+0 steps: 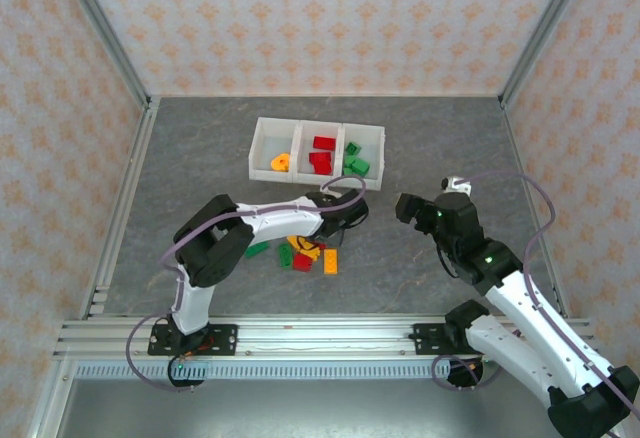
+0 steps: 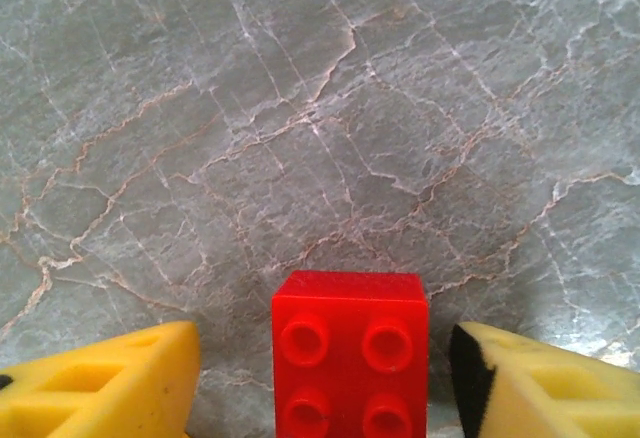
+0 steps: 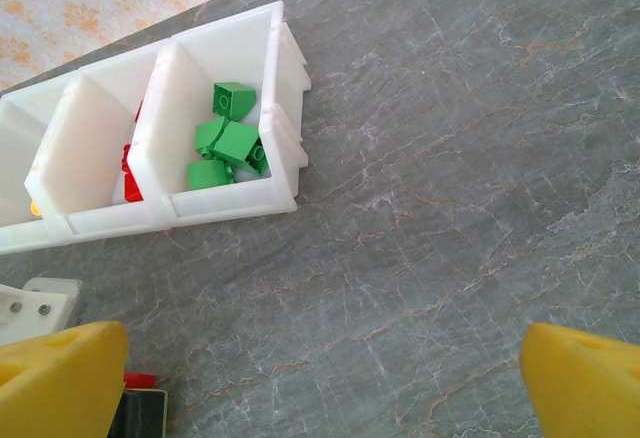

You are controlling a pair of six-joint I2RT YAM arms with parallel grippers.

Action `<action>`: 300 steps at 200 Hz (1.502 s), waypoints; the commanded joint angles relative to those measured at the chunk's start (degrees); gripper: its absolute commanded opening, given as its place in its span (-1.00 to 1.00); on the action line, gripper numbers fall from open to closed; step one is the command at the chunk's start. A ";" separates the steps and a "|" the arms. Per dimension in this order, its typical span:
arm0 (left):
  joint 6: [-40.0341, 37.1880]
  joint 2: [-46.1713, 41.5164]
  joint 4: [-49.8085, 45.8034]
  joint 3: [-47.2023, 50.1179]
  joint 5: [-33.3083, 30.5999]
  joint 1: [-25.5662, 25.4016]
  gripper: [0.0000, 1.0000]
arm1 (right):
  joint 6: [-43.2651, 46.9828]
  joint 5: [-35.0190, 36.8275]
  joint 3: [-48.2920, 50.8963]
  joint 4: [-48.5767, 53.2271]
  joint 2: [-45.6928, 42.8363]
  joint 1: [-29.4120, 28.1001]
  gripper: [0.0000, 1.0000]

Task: Sort the legos into containers by color
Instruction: Pick up the lego from the center of the table, then place the lego in the container.

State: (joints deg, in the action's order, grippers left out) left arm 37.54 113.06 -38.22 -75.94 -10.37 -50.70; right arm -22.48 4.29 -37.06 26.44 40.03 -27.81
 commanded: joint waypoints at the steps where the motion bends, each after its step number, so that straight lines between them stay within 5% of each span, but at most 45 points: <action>1: 0.03 1.63 -1.43 -0.16 0.20 -0.19 0.13 | -0.07 1.17 0.50 -1.37 -0.13 -0.09 0.99; 27: -0.27 2.64 -0.90 -1.33 0.64 -0.19 -0.17 | -0.02 1.24 0.50 -1.48 -0.13 -0.05 0.99; 120: -0.01 -6.00 4.33 -5.56 -6.78 3.37 -0.48 | -0.06 1.42 0.49 -1.38 -0.13 -0.05 0.99; 185: -10.73 -4.11 7.76 -17.80 -7.12 14.58 -0.47 | -0.20 1.50 0.45 -1.39 -0.30 -0.05 0.99; 252: -11.80 14.37 10.58 -33.08 -4.14 21.41 -0.47 | -0.20 1.88 0.45 -1.21 -0.17 -0.05 0.99; 300: -13.62 16.26 14.09 -35.15 -6.03 21.48 -0.14 | -0.12 2.19 0.44 -1.21 0.40 -0.05 0.99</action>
State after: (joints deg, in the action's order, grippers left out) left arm 25.50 129.25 -26.15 -109.30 -15.07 -29.26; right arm -22.50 4.69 -37.06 26.06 40.16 -27.81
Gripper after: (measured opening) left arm 0.394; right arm 0.997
